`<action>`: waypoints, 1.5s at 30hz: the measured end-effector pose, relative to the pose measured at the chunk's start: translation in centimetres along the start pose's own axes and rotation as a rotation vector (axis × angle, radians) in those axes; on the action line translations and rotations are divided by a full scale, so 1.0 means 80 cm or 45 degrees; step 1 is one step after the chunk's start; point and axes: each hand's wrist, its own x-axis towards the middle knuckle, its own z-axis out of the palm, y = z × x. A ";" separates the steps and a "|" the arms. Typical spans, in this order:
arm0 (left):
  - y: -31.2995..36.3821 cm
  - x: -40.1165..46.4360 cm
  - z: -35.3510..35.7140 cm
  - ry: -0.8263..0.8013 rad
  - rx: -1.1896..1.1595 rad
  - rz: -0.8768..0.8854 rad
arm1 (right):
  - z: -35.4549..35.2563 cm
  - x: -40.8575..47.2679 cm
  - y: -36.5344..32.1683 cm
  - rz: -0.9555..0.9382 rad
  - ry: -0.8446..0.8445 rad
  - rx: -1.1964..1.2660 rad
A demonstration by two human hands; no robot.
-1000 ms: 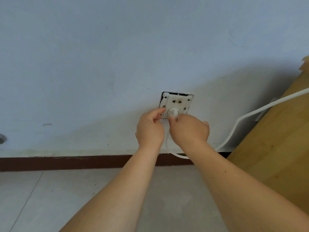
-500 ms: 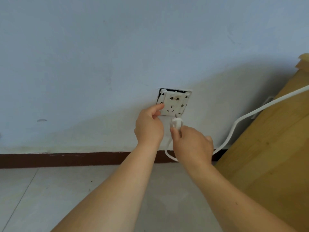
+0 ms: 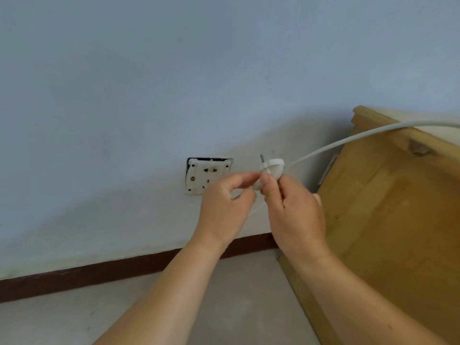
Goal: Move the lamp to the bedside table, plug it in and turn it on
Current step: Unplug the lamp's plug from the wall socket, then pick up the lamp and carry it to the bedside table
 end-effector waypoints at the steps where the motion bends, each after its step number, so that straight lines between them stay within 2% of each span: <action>1: 0.010 -0.001 0.008 -0.042 -0.022 0.042 | -0.011 0.005 0.000 0.014 0.012 0.020; 6: 0.048 0.003 0.033 -0.085 0.054 0.155 | -0.057 0.023 0.001 0.064 0.038 0.176; 10: 0.079 0.018 0.055 -0.129 0.023 0.088 | -0.089 0.041 0.001 0.134 0.091 0.279; 15: 0.132 0.042 0.084 -0.083 0.056 0.052 | -0.126 0.063 -0.006 0.210 0.190 0.461; 21: 0.189 0.064 0.095 0.004 0.110 -0.125 | -0.164 0.075 -0.031 0.302 0.118 0.691; 30: 0.306 0.077 0.108 0.045 0.213 -0.498 | -0.282 0.118 -0.091 0.769 -0.176 0.542; 38: 0.407 0.081 0.132 0.030 0.169 -0.676 | -0.399 0.145 -0.149 0.832 -0.413 0.444; 40: 0.427 0.081 0.142 0.002 0.198 -0.697 | -0.429 0.151 -0.159 0.769 -0.360 0.391; 42: 0.446 0.079 0.156 -0.036 0.261 -0.697 | -0.462 0.159 -0.163 0.633 -0.219 0.338; 45: 0.466 0.076 0.179 -0.080 0.184 -0.759 | -0.502 0.170 -0.145 0.492 0.049 -0.055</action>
